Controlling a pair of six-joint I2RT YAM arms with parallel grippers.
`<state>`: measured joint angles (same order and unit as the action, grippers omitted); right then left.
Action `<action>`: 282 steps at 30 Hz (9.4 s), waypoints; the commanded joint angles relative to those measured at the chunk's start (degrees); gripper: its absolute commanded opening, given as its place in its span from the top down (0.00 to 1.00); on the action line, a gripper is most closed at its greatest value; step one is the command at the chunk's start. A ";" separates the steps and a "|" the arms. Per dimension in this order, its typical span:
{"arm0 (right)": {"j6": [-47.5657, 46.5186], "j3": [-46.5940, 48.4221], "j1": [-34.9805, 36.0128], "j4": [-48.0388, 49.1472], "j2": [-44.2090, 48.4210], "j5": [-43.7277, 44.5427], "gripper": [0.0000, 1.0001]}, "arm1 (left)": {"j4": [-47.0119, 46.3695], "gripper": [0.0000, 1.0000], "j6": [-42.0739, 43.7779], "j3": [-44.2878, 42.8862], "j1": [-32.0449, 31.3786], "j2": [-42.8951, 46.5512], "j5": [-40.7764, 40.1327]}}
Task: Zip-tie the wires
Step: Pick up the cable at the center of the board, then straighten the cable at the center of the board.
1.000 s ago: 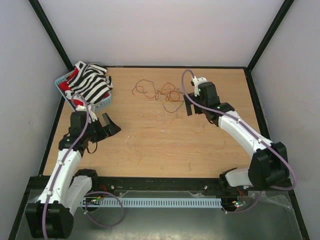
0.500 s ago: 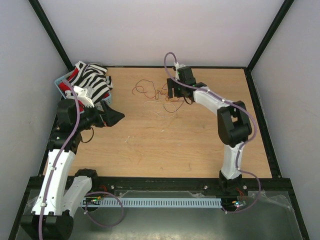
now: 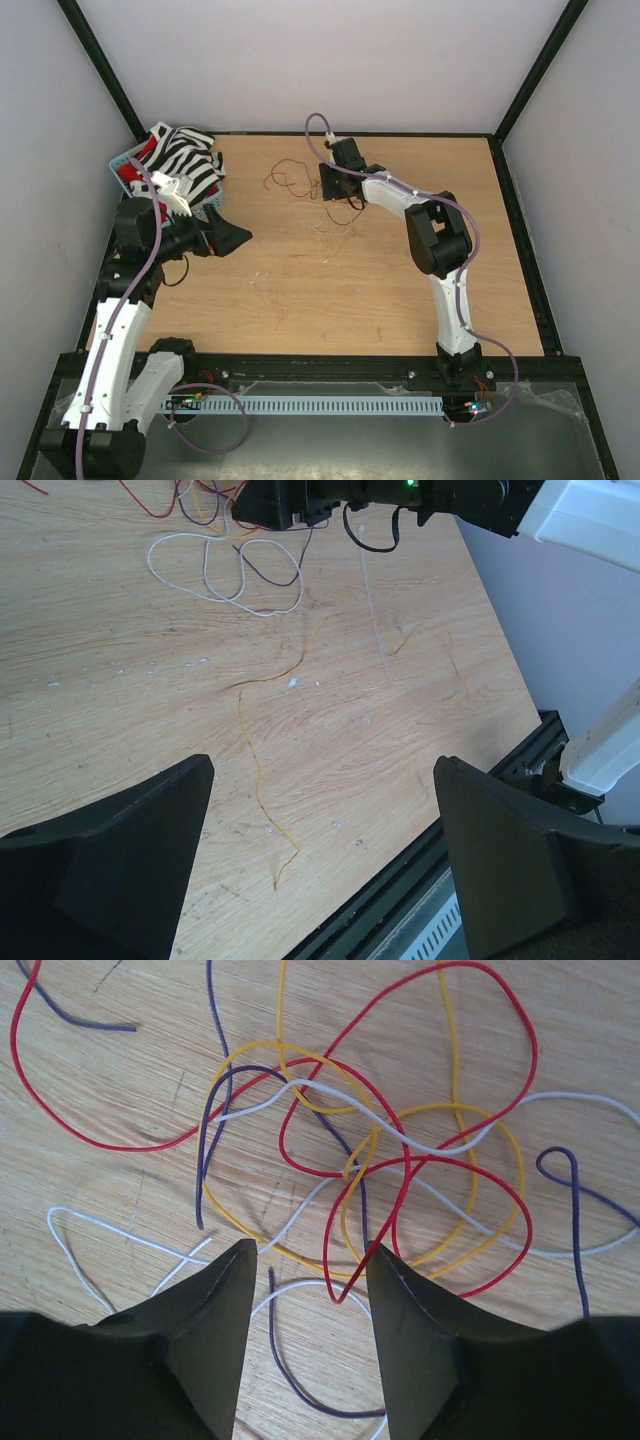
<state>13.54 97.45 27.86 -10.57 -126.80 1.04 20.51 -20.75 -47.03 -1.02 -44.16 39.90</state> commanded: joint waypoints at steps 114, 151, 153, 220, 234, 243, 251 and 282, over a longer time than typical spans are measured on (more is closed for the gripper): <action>1.38 -11.63 -0.26 3.50 65.82 -21.84 1.00 | -58.91 0.82 1.67 -10.09 -33.28 -36.39 -10.52; 2.39 -14.26 -0.29 -0.47 70.19 -22.76 1.00 | -63.25 0.03 4.62 -5.59 -36.58 -37.20 -11.03; 3.13 -14.35 -0.29 0.14 70.58 -23.96 1.00 | -64.04 0.12 5.05 -6.23 -36.60 -38.07 -11.64; -7.10 -51.66 3.34 -6.34 46.34 8.00 0.87 | 1.65 1.00 2.88 4.39 -20.25 -31.21 -0.48; -8.61 -48.23 3.34 -6.94 53.11 5.53 0.29 | 1.33 1.00 3.15 7.39 -20.25 -36.07 -6.55; -8.95 -45.75 3.34 -8.72 57.85 6.94 0.16 | 0.34 0.78 3.20 8.14 -20.34 -38.16 -7.82; -9.58 -42.68 3.27 -9.38 58.16 9.35 0.11 | 0.74 0.52 2.54 8.43 -19.05 -34.39 -11.36; -17.73 -4.40 -7.23 3.70 9.64 -7.15 0.18 | -0.48 0.01 5.02 -4.09 -7.90 -5.79 -5.37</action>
<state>-1.85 88.64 20.27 -6.76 -114.43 -3.51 19.90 -15.79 -51.88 -9.54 -50.19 31.83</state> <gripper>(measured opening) 0.827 0.988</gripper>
